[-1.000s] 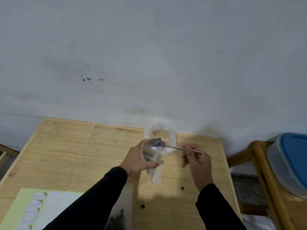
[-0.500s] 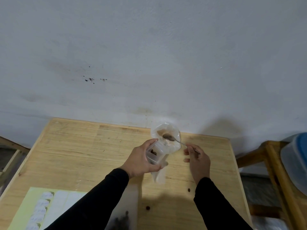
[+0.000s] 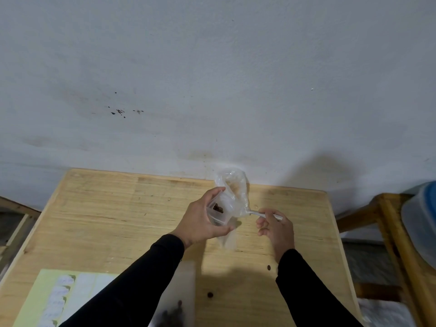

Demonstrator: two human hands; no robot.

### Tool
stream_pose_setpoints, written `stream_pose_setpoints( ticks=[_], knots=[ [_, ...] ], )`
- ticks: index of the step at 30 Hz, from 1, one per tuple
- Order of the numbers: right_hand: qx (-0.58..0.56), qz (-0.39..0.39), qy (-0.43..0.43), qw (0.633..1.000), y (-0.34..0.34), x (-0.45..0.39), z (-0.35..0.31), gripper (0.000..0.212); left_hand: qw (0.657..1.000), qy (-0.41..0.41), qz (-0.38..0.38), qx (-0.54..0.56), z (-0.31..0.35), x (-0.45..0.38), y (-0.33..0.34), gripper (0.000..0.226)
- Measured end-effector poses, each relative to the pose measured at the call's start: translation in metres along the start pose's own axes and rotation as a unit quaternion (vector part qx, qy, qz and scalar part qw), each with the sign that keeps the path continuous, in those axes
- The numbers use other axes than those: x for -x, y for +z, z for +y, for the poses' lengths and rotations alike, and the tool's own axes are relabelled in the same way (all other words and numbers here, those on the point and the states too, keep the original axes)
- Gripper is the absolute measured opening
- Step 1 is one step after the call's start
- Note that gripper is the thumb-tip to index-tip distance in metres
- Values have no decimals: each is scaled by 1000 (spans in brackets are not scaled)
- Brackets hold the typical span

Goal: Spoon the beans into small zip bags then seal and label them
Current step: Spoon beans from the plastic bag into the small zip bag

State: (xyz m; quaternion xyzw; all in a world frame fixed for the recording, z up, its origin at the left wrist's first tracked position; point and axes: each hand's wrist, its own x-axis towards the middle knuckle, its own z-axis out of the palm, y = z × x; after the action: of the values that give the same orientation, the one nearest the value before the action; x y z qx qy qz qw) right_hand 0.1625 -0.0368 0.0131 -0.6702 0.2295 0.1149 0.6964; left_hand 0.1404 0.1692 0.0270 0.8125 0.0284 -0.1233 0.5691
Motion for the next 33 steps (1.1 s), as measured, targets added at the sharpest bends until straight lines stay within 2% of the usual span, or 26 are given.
stream_pose_setpoints(
  ticks=[8, 20, 27, 33],
  knots=[
    [-72, 40, 12, 997, 2, 3, -4, 20, 1000, -19, 4, -15, -11, 10, -7, 90],
    [-119, 68, 3, 991, 1, 10, -22, 17, 998, -30, -17, -44, -13, 11, -5, 90],
    [-114, 49, -29, 992, -4, 20, -33, 19, 998, -43, -20, -50, -12, 8, -4, 102],
    [-73, 2, -79, 994, -5, 32, -46, 23, 998, -45, -18, -40, -11, 7, -1, 102]
  ],
)
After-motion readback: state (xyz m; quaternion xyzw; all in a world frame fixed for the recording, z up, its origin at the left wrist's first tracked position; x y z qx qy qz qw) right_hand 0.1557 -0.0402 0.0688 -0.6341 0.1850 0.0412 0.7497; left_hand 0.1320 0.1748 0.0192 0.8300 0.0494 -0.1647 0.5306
